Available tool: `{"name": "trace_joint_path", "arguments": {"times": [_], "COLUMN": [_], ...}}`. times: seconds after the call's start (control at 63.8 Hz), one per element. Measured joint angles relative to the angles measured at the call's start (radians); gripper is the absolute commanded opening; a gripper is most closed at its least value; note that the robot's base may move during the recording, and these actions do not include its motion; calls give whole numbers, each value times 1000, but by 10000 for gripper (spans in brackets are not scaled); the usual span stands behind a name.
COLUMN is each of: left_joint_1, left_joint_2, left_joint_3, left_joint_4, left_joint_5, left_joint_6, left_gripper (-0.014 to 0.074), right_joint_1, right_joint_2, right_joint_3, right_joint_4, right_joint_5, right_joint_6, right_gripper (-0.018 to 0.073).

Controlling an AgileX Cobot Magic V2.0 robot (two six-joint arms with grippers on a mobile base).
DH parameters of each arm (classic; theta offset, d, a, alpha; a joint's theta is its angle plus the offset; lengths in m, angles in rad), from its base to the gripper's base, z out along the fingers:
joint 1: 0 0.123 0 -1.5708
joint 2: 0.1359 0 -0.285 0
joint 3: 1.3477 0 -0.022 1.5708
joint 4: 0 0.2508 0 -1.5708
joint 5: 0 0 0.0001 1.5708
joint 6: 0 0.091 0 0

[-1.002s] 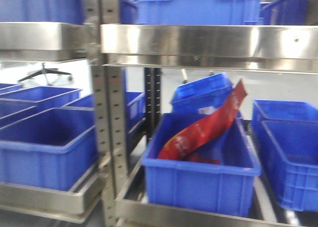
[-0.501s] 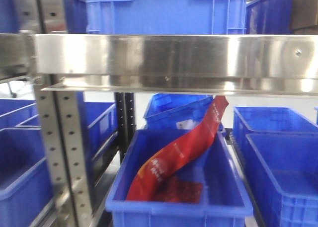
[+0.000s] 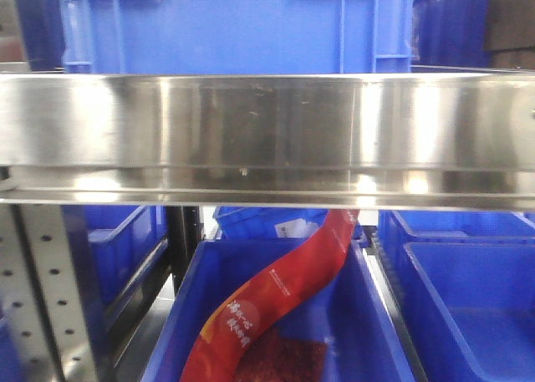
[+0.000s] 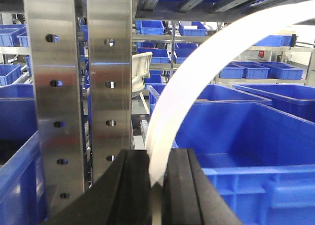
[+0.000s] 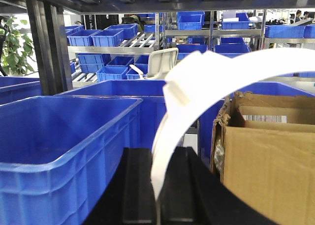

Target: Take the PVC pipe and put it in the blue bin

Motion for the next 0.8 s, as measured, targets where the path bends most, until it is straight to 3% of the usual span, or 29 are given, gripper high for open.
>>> {"name": "trace_joint_path", "arguments": {"times": [0.799], "left_joint_1": [0], "left_joint_2": [2], "left_joint_3": [0], "left_joint_4": [0], "left_joint_5": [0], "left_joint_6": [0], "left_gripper": [-92], "right_joint_1": [0], "right_joint_2": [0], "right_joint_3": [0], "right_joint_4": [0], "right_joint_5": [-10], "right_joint_6": [0], "right_gripper": [-168]}}
